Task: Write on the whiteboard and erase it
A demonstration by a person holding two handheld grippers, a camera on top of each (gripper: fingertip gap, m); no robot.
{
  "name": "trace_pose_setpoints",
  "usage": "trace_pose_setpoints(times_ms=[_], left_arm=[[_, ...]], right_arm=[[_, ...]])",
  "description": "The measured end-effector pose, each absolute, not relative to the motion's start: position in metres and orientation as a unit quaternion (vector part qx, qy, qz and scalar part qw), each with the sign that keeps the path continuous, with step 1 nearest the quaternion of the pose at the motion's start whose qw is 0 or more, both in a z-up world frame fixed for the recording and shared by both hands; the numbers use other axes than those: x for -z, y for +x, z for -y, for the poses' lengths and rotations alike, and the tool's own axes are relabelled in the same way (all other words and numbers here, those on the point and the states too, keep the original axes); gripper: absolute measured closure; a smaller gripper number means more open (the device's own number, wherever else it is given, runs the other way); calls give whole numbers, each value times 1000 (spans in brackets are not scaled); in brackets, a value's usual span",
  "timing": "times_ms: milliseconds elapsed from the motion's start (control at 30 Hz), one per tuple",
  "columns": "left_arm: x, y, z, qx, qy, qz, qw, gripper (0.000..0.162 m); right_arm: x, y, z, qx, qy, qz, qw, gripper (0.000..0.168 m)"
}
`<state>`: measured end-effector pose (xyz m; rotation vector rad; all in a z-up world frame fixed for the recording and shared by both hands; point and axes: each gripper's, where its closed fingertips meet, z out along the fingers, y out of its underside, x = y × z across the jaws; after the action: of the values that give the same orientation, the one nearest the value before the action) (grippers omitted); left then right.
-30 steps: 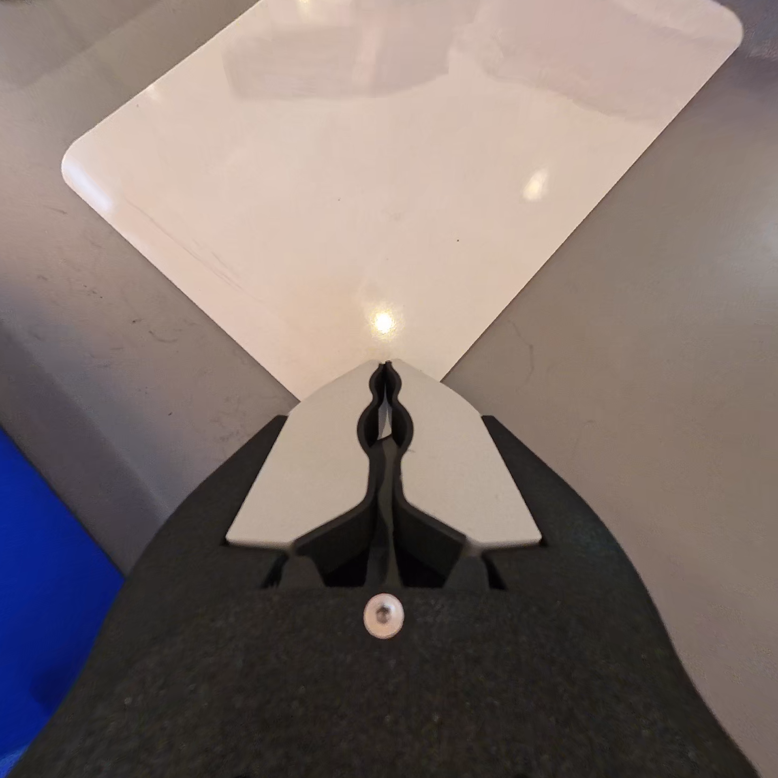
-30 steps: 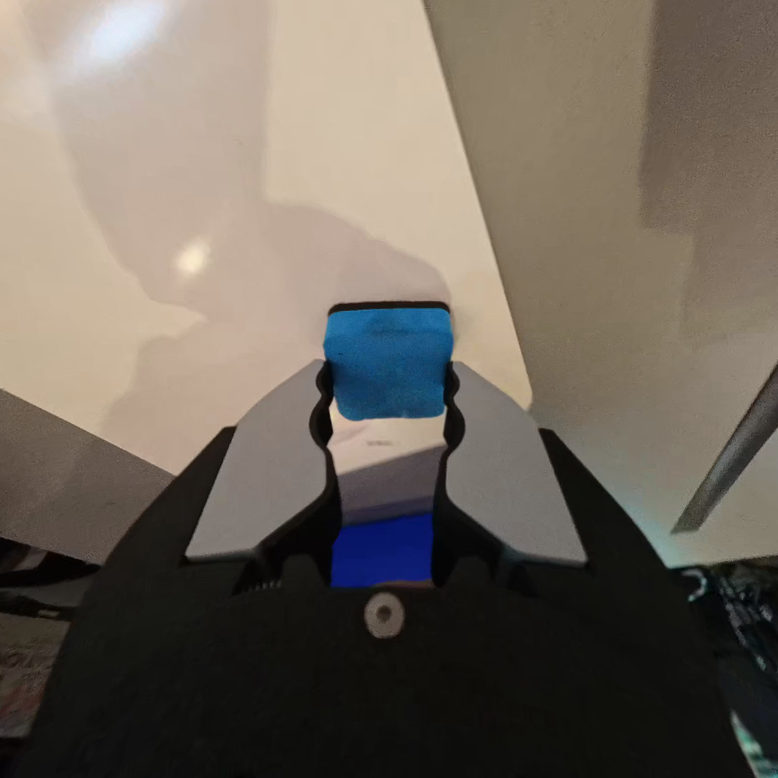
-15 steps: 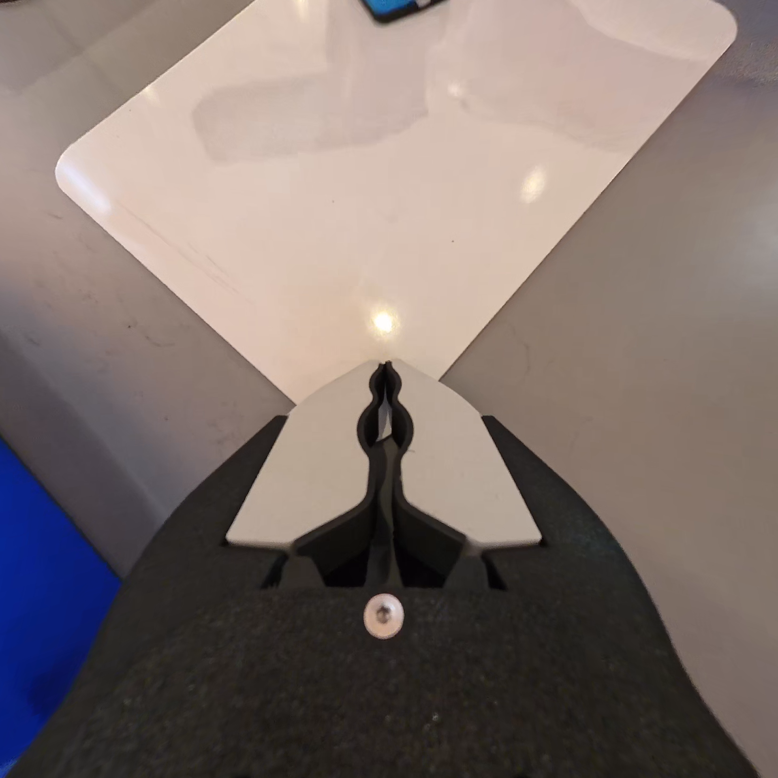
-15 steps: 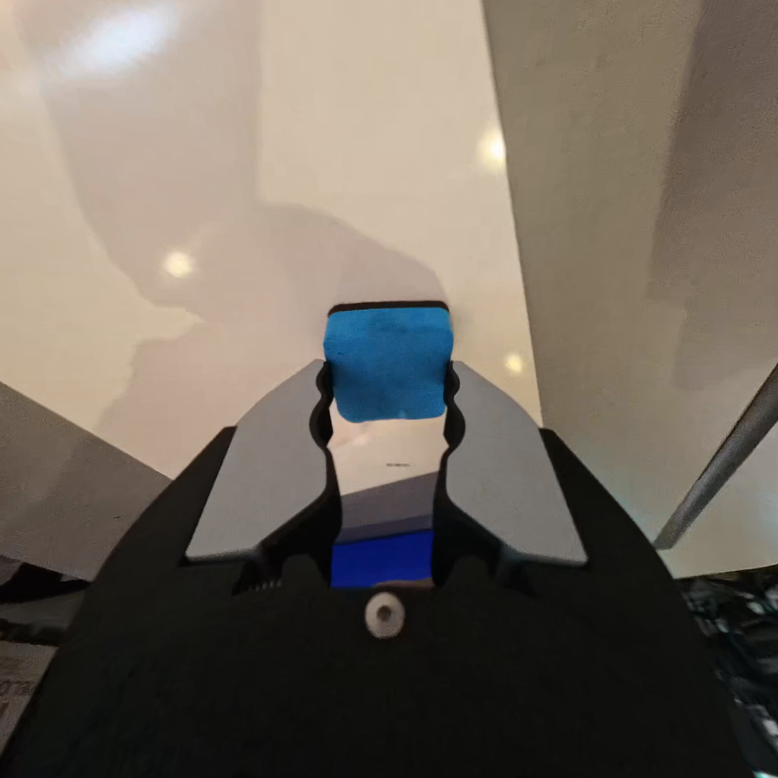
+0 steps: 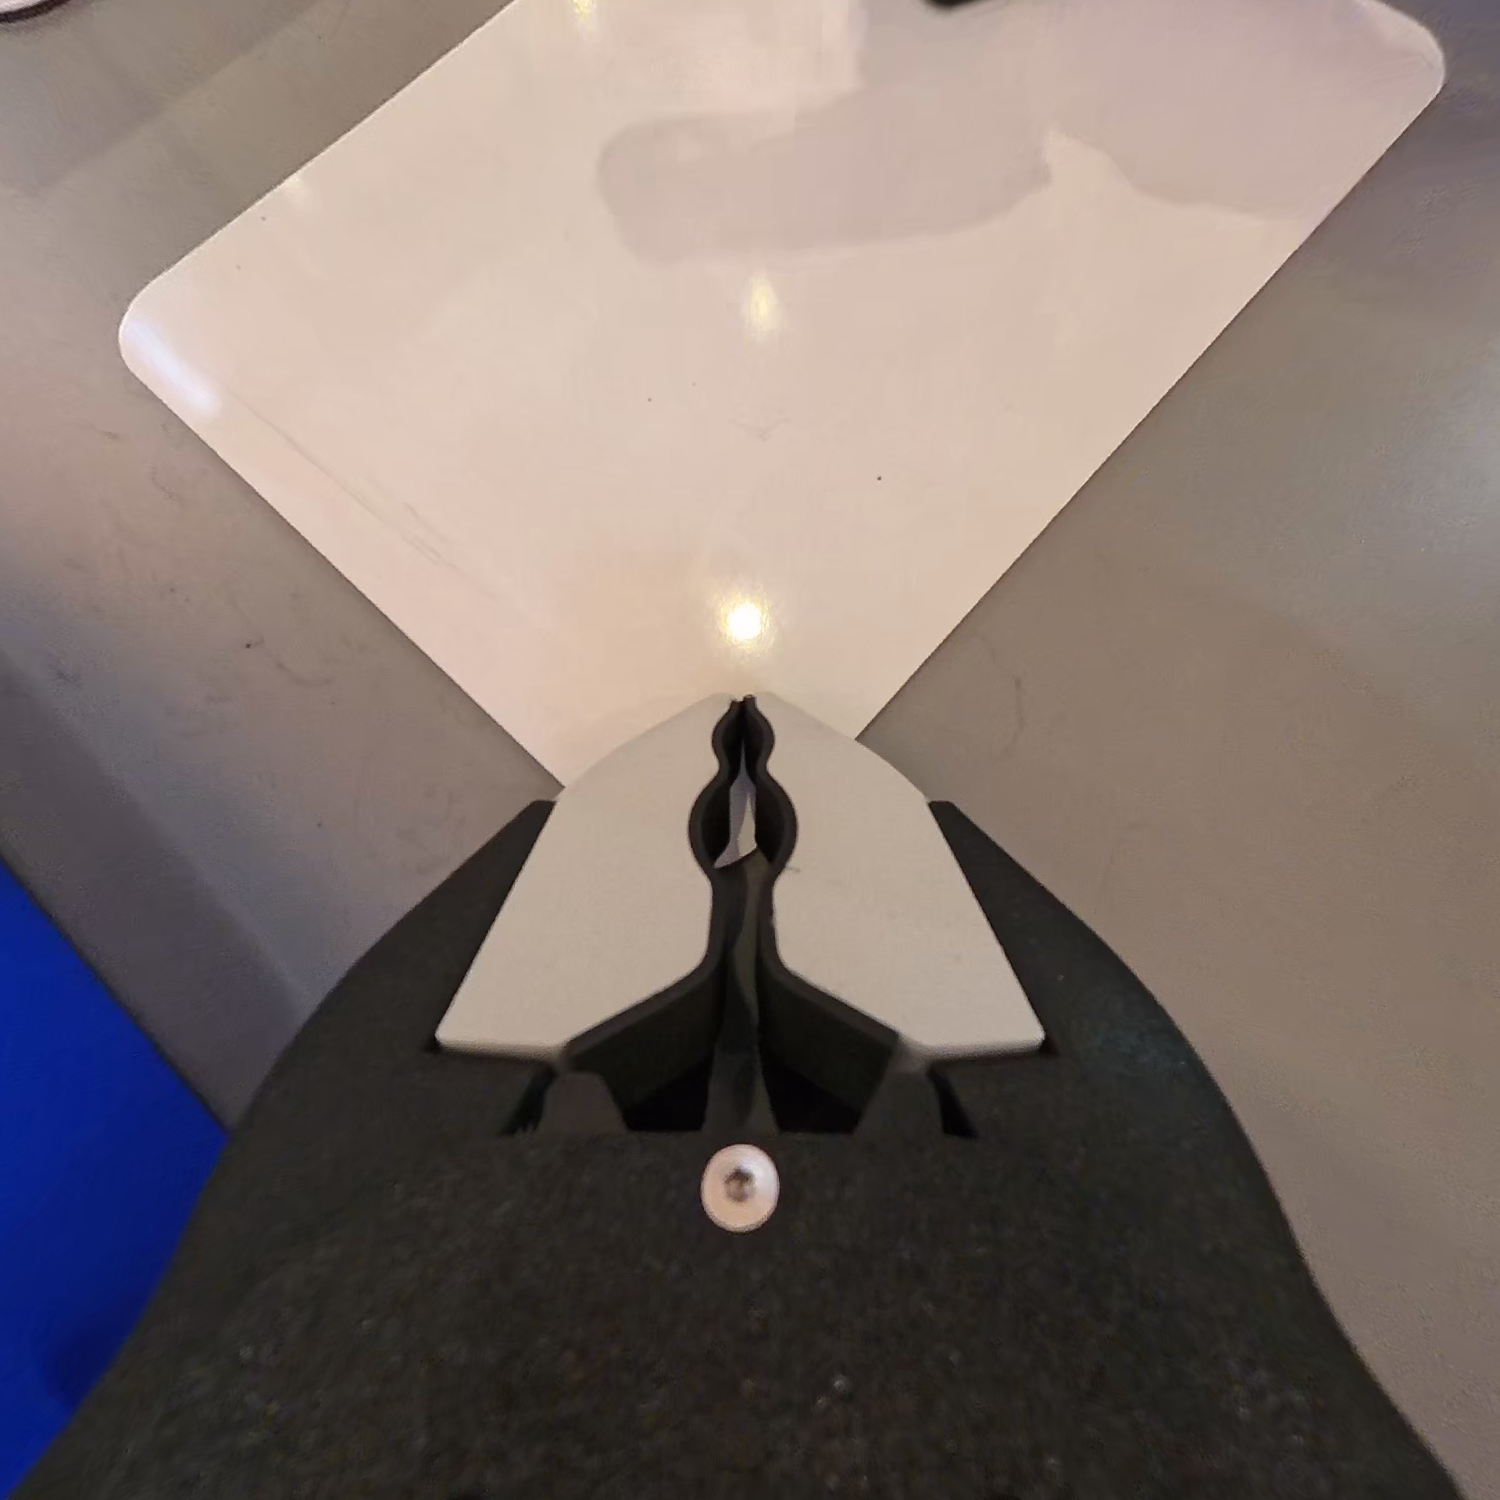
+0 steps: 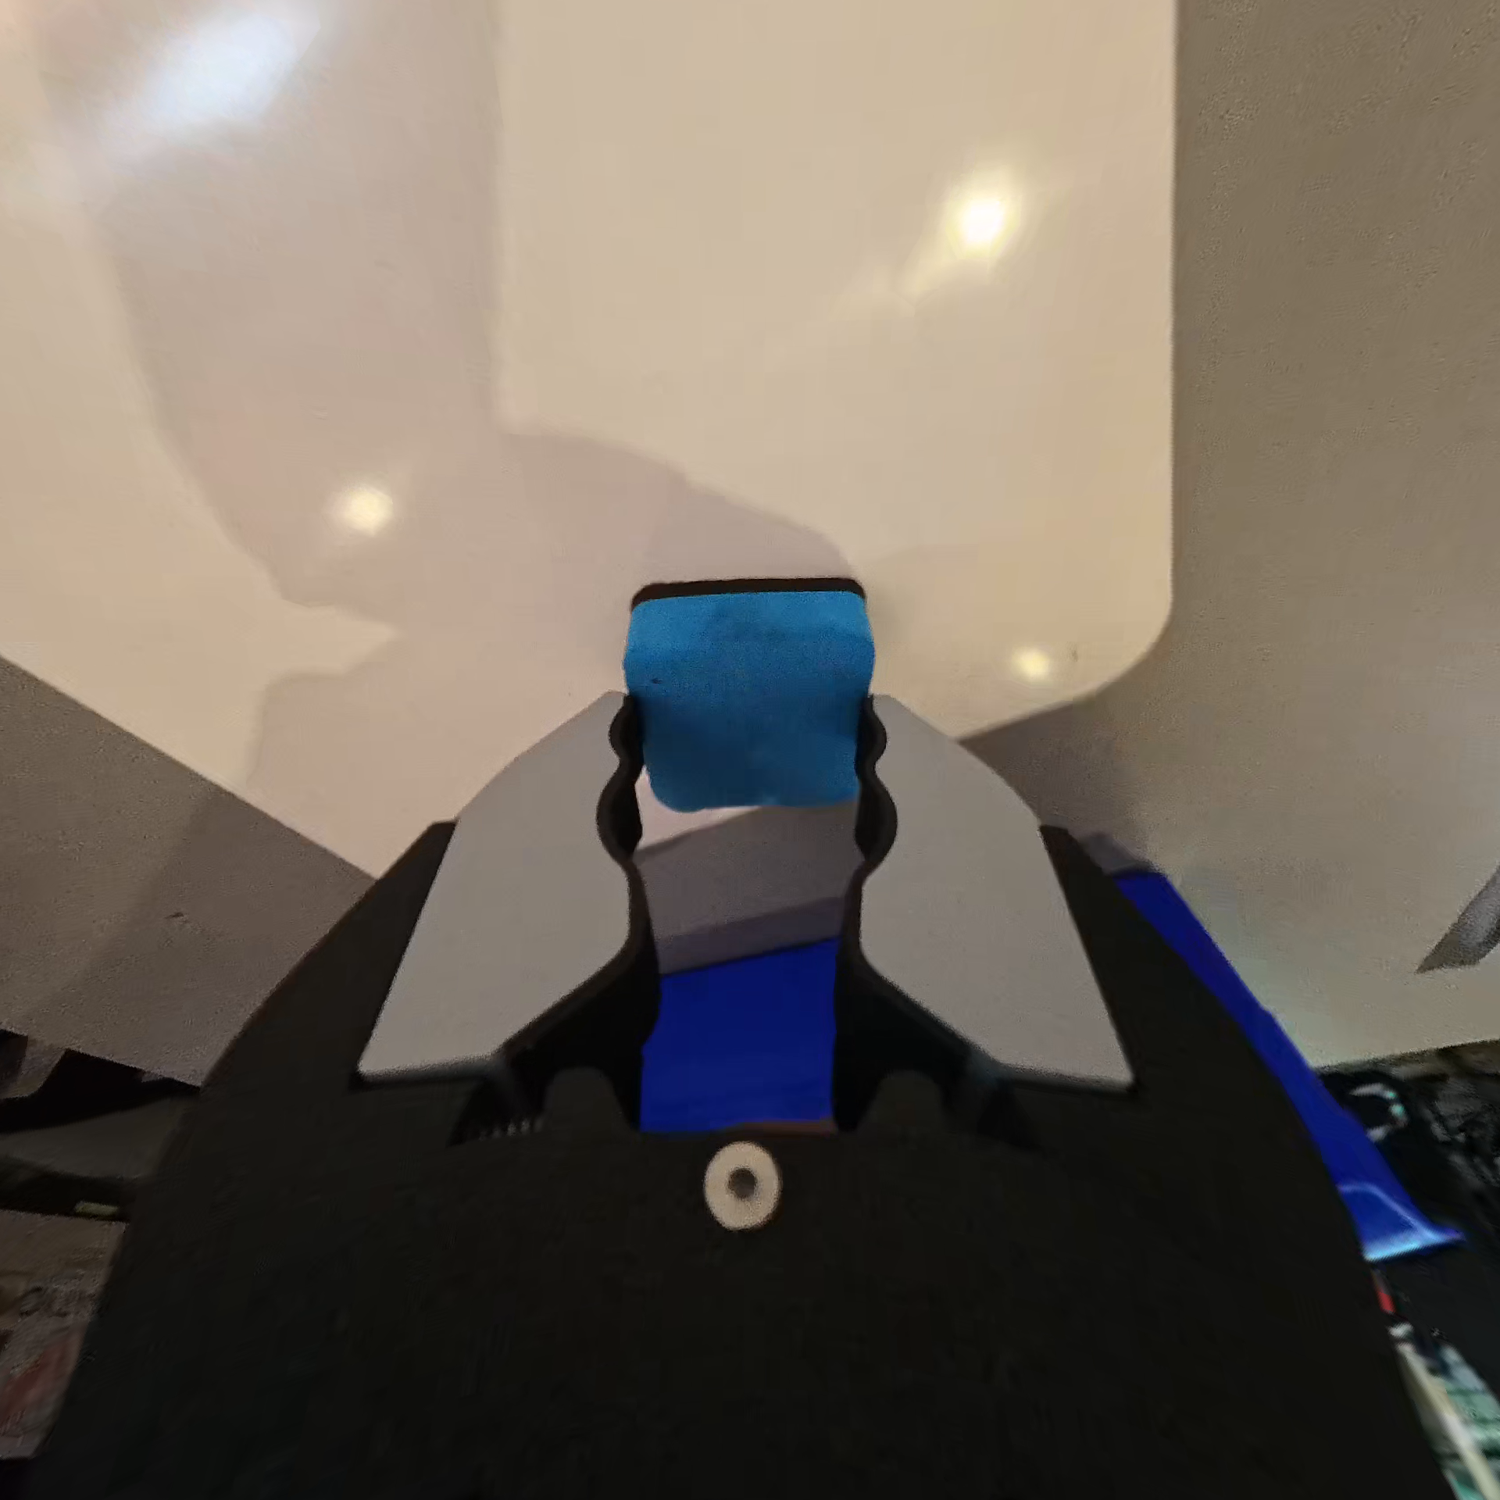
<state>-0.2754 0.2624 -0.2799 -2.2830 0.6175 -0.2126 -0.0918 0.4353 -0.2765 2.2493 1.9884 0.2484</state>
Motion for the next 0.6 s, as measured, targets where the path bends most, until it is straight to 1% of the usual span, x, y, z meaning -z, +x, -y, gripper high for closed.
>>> trace_pose_setpoints(times_ms=[100,167,300,367,500,600], left_arm=[[280,-276,-261,80,-891,-241,376,162],[280,-276,-262,80,-891,-241,376,162],[280,-275,-263,83,-892,-241,374,162],[280,-276,-264,84,-892,-240,374,162],[280,-276,-262,87,-892,-239,374,162],[280,-276,-262,83,-891,-241,376,162]], right_arm=[[277,-49,-459,-72,792,-601,78,118],[277,-47,-462,-80,792,-600,83,118],[277,-116,-438,-79,740,-665,63,118],[277,-125,-435,-89,731,-673,70,118],[276,-68,-463,-100,782,-608,99,118],[275,-67,-464,-133,767,-619,104,117]])
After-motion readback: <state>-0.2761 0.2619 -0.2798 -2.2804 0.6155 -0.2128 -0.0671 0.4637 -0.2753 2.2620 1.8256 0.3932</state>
